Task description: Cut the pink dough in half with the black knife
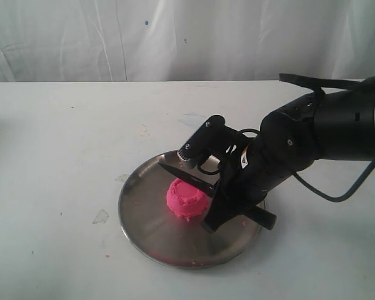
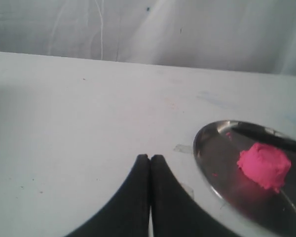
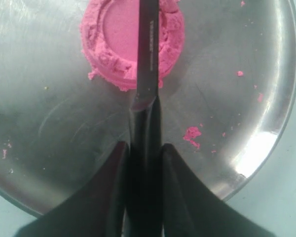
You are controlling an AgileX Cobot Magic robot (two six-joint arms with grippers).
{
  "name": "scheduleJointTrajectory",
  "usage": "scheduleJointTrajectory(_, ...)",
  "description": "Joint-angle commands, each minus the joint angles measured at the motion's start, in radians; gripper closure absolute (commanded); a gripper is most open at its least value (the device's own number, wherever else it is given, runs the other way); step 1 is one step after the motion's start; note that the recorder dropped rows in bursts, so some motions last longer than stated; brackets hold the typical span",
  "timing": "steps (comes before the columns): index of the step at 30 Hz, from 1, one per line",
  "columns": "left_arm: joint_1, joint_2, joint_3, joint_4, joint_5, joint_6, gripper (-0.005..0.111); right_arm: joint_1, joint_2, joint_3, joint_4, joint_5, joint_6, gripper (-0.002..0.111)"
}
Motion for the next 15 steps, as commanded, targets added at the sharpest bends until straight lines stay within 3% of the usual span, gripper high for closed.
scheduleJointTrajectory(1,0.003,-0.004,0.004,-0.021,-0.048,-0.133,0.107,0.005,-0.002,-0.003,-0.002,-0.009,-0.006,0.108)
scheduleJointTrajectory(5,0.003,-0.004,0.004,-0.021,-0.018,-0.298,0.107,0.005,-0.002,-0.003,-0.006,0.008,-0.006,0.108)
scheduleJointTrajectory(10,-0.005,-0.004,-0.058,-0.036,0.225,-0.284,0.107,0.005,-0.002,-0.003,-0.022,0.014,-0.002,0.108)
scheduleJointTrajectory(15,-0.005,0.065,-0.190,-0.177,0.271,-0.128,0.107,0.009,-0.002,-0.003,-0.022,-0.001,-0.002,0.108)
